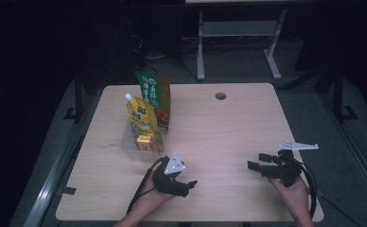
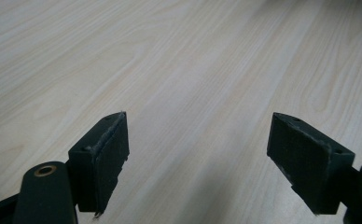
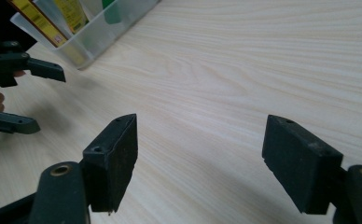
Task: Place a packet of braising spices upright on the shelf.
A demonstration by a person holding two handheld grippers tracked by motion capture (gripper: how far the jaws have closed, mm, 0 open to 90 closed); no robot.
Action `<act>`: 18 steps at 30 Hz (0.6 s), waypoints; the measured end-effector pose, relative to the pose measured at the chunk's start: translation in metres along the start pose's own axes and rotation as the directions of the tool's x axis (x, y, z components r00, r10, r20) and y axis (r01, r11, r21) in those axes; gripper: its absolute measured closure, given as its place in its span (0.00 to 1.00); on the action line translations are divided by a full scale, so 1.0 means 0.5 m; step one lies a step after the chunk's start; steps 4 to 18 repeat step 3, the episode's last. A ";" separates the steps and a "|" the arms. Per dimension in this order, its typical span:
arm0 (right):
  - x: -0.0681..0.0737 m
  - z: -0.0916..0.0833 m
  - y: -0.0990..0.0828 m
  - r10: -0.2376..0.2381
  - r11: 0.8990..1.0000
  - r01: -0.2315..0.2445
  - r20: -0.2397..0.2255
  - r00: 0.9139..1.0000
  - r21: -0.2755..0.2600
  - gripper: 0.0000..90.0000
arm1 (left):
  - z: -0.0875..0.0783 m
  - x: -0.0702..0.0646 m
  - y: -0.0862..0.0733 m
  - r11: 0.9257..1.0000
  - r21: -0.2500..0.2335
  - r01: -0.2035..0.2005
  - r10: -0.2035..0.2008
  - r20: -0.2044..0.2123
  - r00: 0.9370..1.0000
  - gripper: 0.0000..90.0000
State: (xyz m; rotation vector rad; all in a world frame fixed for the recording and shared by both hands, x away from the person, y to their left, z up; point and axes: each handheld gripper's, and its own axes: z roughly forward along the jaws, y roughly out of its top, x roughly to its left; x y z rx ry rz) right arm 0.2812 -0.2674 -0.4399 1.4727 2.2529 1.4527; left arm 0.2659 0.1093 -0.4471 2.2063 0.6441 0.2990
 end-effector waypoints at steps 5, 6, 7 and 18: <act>0.010 -0.007 0.001 -0.012 1.000 0.012 0.000 1.000 -0.027 0.28 | 0.001 -0.002 -0.001 1.000 0.007 -0.016 0.016 0.006 1.000 0.23; 0.010 -0.007 0.001 -0.012 1.000 0.012 0.000 1.000 -0.027 0.28 | 0.001 -0.002 -0.001 1.000 0.007 -0.016 0.016 0.006 1.000 0.23; 0.010 -0.007 0.001 -0.012 1.000 0.012 0.000 1.000 -0.027 0.28 | 0.001 -0.002 -0.001 1.000 0.007 -0.016 0.016 0.006 1.000 0.23; 0.010 -0.007 0.001 -0.012 1.000 0.012 0.000 1.000 -0.027 0.28 | 0.001 -0.002 -0.001 1.000 0.007 -0.016 0.016 0.006 1.000 0.23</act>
